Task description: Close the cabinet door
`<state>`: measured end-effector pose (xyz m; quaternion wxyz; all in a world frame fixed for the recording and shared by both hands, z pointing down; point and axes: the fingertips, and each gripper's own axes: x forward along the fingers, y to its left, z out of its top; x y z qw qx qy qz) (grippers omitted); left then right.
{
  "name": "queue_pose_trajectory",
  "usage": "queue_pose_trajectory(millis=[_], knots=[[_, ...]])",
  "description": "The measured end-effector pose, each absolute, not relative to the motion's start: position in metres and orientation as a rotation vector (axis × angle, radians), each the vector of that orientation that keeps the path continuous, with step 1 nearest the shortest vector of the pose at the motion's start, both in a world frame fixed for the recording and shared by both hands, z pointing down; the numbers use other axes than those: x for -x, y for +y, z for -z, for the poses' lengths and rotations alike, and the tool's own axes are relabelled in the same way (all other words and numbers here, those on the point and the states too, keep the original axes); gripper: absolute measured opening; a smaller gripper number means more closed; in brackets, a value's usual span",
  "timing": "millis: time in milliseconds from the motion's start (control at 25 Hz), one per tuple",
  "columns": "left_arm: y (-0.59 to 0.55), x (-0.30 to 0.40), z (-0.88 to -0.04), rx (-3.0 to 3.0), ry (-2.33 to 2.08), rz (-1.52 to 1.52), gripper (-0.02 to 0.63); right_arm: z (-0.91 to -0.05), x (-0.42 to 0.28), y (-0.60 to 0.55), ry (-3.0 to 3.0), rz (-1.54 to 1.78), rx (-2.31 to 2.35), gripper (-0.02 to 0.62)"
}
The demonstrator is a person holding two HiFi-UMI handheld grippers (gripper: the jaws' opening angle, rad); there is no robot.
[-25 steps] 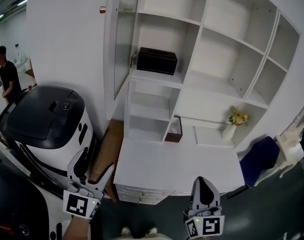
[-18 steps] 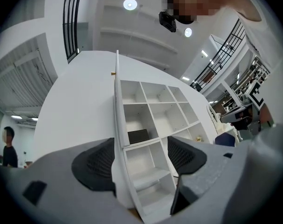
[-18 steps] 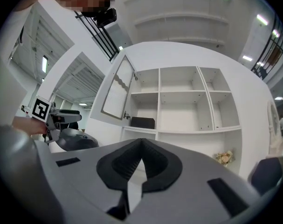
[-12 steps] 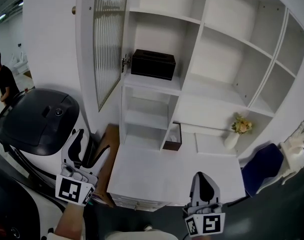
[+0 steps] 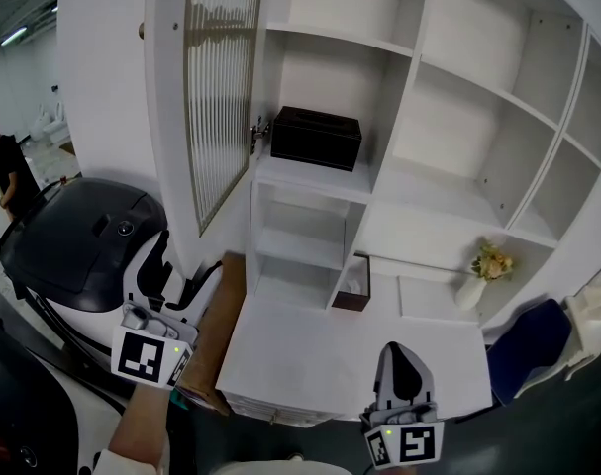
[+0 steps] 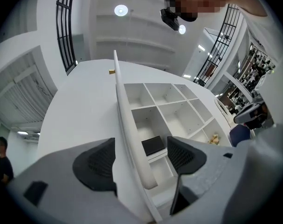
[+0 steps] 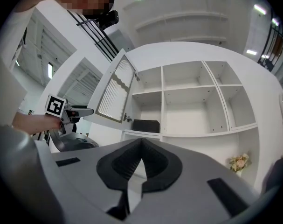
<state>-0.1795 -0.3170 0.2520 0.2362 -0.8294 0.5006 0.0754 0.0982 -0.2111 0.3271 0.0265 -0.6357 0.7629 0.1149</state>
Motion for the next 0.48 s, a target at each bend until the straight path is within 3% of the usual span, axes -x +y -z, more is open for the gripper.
queue_pose_trajectory(millis=[200, 480], knots=[[-0.323, 0.186, -0.245, 2.228, 1.399, -0.201, 0.304, -0.327, -0.094, -0.217, 2.377, -0.349, 1.94, -0.002], [-0.322, 0.187, -0.237, 2.184, 1.401, -0.197, 0.198, -0.328, -0.093, -0.218, 2.391, -0.338, 1.92, -0.002]])
